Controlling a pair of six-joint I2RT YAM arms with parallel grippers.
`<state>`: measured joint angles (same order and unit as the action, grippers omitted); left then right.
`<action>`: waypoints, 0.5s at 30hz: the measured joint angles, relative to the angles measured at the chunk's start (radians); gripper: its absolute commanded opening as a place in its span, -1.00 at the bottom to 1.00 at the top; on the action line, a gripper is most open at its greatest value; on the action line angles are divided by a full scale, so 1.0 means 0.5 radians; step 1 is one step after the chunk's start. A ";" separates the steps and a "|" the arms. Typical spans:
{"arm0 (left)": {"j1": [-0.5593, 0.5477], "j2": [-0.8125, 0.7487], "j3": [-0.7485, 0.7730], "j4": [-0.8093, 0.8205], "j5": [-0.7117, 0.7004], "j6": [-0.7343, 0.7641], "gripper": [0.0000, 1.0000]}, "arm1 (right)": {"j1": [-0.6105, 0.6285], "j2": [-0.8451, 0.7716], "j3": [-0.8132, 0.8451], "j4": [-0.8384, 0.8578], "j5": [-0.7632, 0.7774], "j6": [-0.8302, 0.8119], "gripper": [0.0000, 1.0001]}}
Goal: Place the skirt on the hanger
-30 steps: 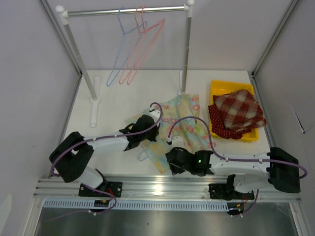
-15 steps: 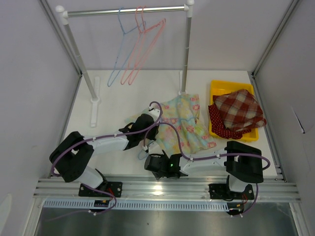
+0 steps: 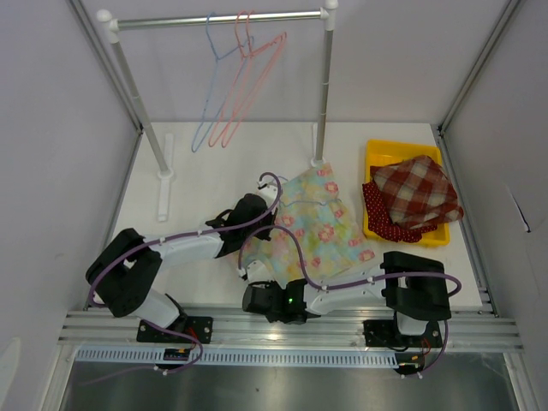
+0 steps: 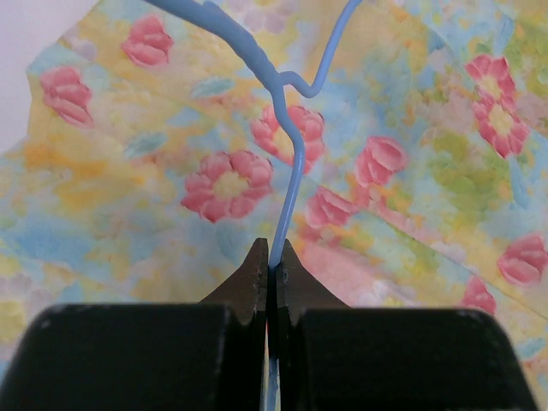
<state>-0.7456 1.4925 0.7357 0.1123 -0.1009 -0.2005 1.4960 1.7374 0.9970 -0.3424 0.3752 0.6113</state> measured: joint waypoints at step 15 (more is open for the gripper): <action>0.018 -0.069 -0.002 -0.015 0.050 -0.002 -1.00 | 0.050 -0.065 0.017 -0.094 -0.082 0.031 -0.60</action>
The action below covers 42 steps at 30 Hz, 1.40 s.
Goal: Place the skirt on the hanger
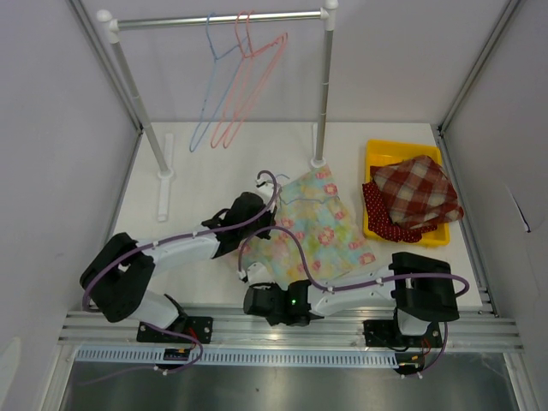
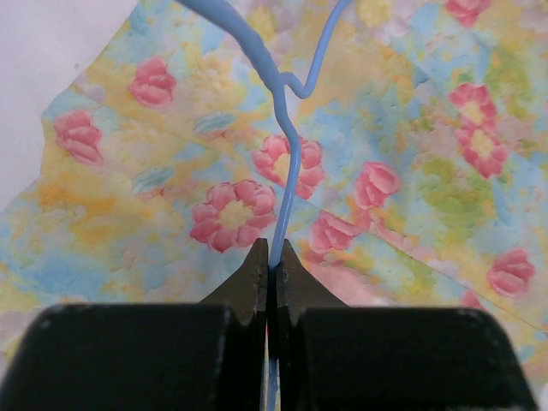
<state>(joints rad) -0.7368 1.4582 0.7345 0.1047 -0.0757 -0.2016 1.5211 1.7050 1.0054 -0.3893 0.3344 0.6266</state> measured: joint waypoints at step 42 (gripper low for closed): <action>-0.168 -1.542 0.298 -1.492 -0.494 -0.213 -1.00 | -1.452 -0.721 1.194 -0.415 -0.552 -0.303 0.23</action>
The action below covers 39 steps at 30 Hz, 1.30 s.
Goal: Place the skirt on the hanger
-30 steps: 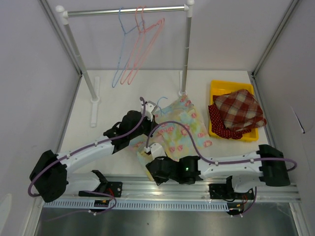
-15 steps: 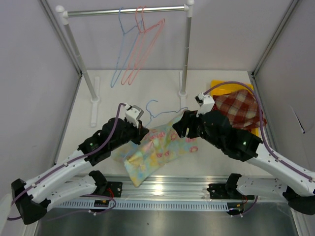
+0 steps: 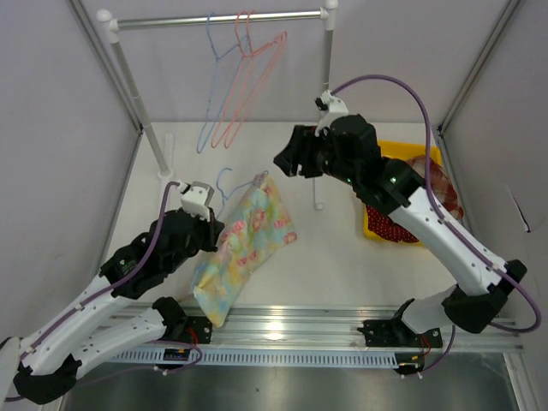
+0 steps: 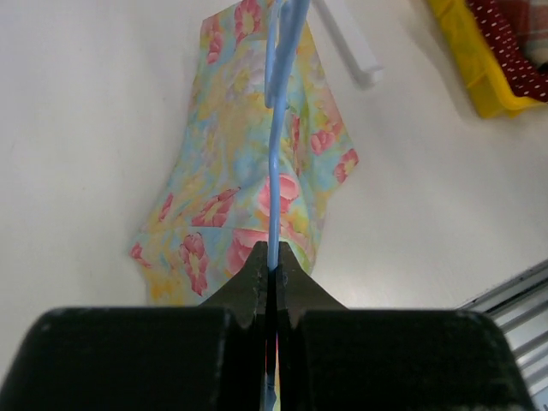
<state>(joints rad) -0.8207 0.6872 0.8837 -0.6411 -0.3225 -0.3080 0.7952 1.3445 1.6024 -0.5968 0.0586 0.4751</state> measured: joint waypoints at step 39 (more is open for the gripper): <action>1.342 0.788 0.964 -0.025 0.088 0.204 -1.00 | -0.246 -0.336 -0.004 0.092 0.042 -0.241 0.29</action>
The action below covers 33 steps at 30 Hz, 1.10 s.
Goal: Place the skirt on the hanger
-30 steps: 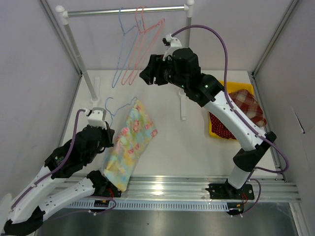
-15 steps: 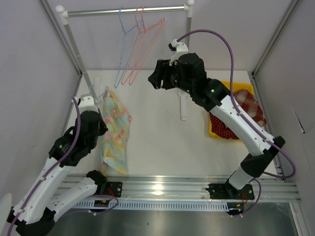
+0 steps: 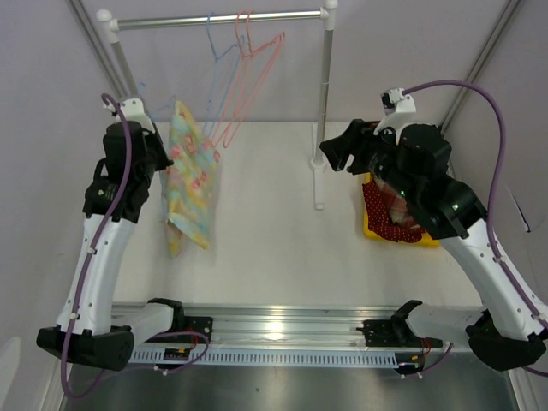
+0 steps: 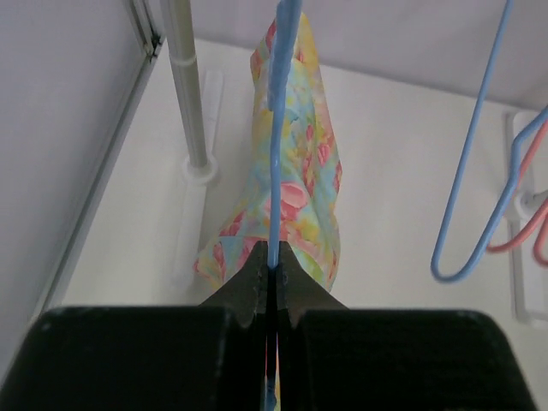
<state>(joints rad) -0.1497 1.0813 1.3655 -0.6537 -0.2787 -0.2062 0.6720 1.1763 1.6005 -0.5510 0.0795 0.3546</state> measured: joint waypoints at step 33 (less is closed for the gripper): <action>0.401 1.107 1.565 -0.011 0.626 0.202 -1.00 | -0.244 -0.217 -0.169 -0.047 -0.108 -0.085 0.29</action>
<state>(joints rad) 0.0505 1.6348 2.1479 -0.6594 0.0345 -0.1051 0.5499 1.0679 1.5158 -0.5747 0.0254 0.3122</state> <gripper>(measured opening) 0.025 0.647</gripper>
